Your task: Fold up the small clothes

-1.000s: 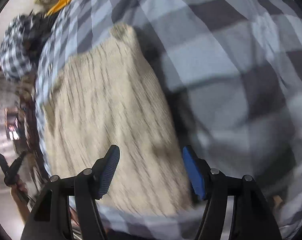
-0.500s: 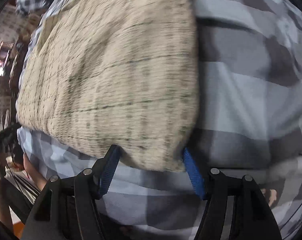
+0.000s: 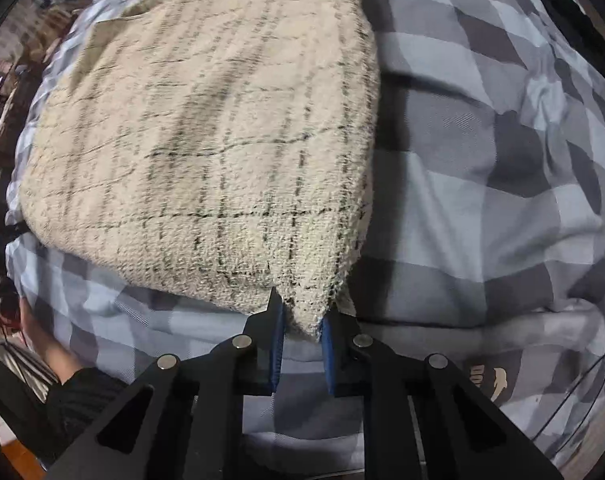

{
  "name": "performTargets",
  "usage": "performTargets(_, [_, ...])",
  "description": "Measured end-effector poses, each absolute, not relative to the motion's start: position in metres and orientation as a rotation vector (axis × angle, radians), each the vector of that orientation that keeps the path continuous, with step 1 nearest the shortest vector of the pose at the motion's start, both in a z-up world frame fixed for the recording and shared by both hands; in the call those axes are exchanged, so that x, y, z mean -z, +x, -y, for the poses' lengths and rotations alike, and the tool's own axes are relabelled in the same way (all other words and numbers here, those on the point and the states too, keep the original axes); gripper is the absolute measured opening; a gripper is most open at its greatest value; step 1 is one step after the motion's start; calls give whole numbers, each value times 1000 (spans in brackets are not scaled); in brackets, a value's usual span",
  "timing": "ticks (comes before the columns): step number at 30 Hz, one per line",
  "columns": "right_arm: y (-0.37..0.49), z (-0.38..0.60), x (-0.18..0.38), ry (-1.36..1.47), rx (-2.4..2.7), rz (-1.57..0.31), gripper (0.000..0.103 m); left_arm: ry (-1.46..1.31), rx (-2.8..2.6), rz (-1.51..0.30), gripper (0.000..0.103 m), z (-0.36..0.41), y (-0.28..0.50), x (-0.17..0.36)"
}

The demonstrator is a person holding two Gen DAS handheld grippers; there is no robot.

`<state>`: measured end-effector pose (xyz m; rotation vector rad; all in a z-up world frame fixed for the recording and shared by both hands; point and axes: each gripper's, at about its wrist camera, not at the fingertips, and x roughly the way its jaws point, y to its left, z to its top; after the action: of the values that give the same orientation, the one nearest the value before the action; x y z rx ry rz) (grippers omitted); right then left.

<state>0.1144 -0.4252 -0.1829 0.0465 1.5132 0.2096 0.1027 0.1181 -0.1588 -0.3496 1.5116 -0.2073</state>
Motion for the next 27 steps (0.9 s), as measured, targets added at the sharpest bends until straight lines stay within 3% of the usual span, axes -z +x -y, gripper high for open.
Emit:
performTargets(3, [119, 423, 206, 59, -146, -1571, 11, -319, 175, -1502, 9, -121, 101, 155])
performTargets(4, [117, 426, 209, 73, -137, -1576, 16, -303, 166, -1492, 9, -121, 100, 152])
performTargets(5, [117, 429, 208, 104, -127, -1575, 29, -264, 148, -1474, 9, -120, 100, 146])
performTargets(10, [105, 460, 170, -109, 192, -1465, 33, 10, -16, -1381, 9, -116, 104, 126])
performTargets(12, [95, 462, 150, -66, 152, -1444, 34, 57, -29, -1340, 9, -112, 104, 114])
performTargets(13, [90, 455, 143, -39, 111, -1431, 40, 44, -2, -1313, 9, -109, 101, 104])
performTargets(14, [85, 445, 135, -34, 72, -1412, 56, 23, 26, -1299, 9, -106, 98, 97])
performTargets(16, [78, 409, 123, -139, 32, -1350, 78, -46, 137, -1266, 9, -97, 90, 82])
performTargets(17, [75, 385, 120, -229, 6, -1313, 81, -77, 215, -1257, 9, -90, 86, 77])
performTargets(27, [61, 186, 167, -852, -345, -1146, 81, 32, 411, -1467, 9, -34, 81, 136])
